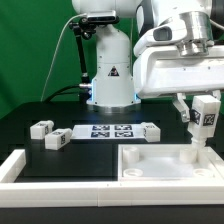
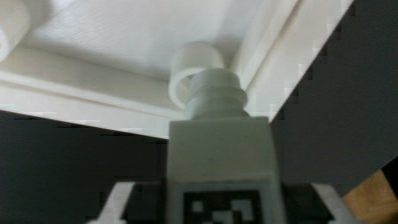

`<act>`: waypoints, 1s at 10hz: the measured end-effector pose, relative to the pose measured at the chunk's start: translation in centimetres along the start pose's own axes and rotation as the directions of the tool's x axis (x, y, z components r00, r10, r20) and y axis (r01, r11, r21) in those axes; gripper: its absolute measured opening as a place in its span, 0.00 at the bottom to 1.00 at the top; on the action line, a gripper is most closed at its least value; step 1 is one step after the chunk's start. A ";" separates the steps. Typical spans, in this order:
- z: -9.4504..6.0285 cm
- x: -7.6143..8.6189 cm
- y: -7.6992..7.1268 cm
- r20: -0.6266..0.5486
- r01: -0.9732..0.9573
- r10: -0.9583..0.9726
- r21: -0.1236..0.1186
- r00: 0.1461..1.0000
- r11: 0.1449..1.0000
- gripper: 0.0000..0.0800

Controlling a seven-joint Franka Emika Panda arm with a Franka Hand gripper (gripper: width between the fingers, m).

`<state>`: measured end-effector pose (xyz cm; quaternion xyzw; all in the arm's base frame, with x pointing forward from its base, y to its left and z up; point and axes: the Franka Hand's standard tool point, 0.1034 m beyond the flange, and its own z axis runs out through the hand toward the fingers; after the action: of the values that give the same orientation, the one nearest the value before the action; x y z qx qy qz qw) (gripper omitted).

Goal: Assemble one leg

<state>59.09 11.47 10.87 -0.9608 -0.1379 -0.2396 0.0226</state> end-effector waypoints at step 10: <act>3.1 1.5 0.9 -0.116 0.004 -0.007 -0.027 0.993 1.000 0.36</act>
Offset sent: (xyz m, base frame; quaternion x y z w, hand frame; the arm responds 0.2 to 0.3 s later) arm 0.0171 0.0094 -0.0094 0.0183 -0.0014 -0.0054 0.9998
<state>62.01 11.29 8.79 -0.9451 -0.1357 -0.2969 0.0171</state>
